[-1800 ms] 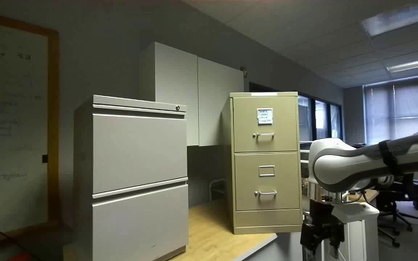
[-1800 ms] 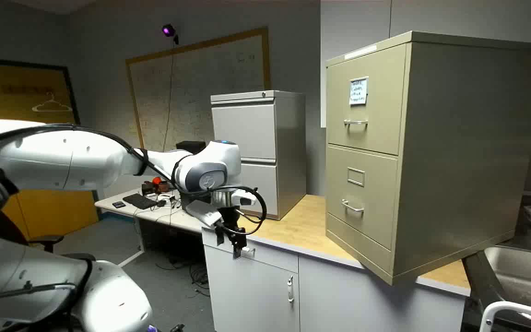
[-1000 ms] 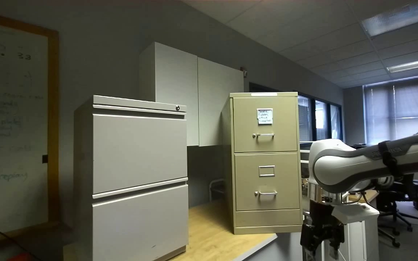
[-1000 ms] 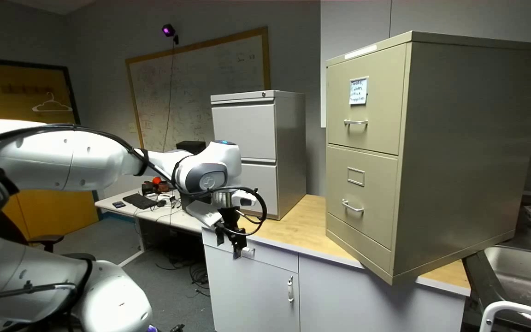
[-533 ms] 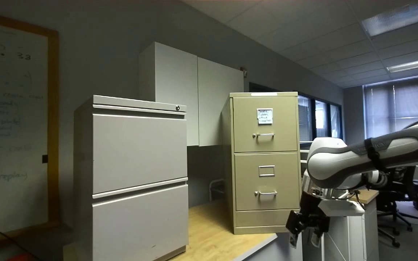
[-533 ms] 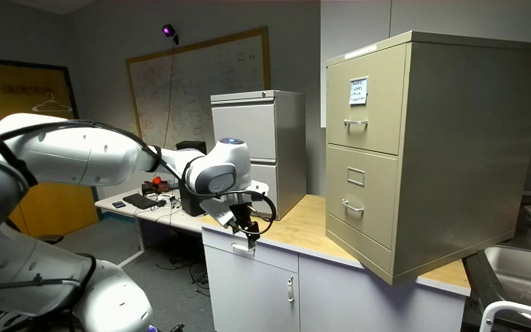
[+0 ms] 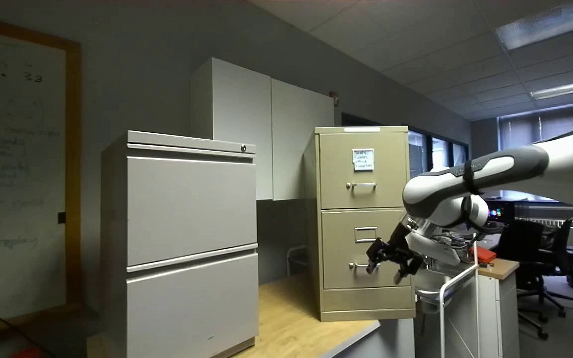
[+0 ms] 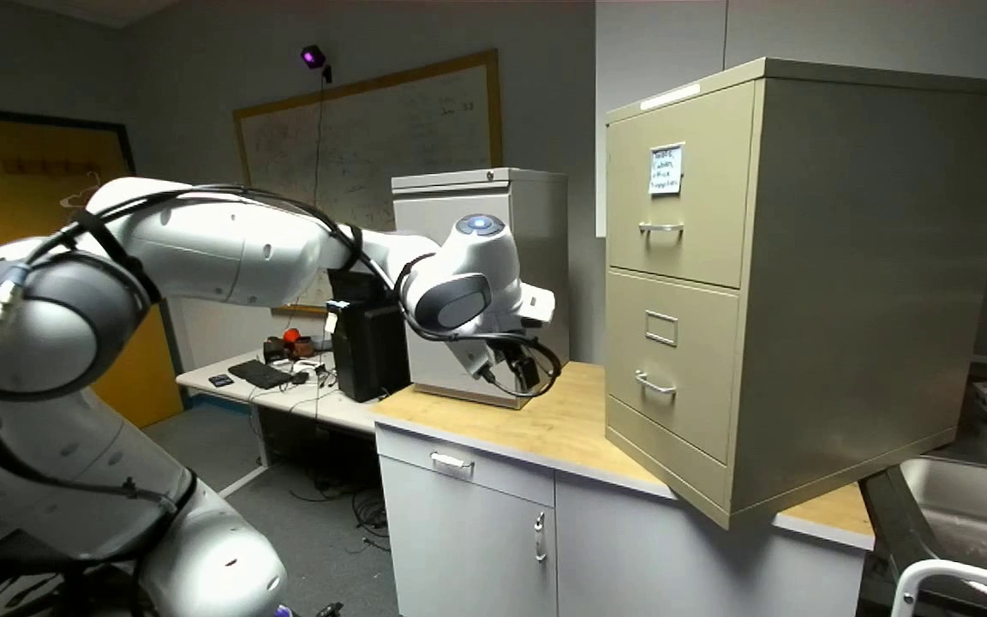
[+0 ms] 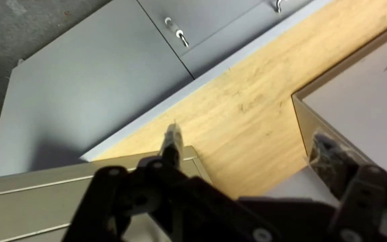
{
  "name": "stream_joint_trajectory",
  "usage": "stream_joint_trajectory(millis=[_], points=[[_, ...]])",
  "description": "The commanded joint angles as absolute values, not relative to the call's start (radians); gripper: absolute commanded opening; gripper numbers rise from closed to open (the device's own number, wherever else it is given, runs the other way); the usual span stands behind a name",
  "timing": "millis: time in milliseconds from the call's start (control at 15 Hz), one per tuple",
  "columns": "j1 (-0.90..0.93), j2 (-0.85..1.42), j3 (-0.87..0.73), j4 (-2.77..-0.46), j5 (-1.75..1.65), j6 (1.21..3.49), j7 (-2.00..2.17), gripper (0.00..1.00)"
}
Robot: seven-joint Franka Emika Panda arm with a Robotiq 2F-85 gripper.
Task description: Open the bottom drawer of the beige file cabinet
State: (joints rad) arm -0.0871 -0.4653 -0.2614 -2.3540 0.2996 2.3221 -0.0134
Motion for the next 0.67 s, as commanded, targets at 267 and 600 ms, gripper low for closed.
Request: stream_joint_trajectory(millis=[267, 600], points=[[-0.092, -0.129, -0.351, -1.959, 0.542, 2.323, -0.056, 1.00], [-0.174, 0.061, -0.345, -1.749, 0.664, 2.272, -0.041, 1.00]])
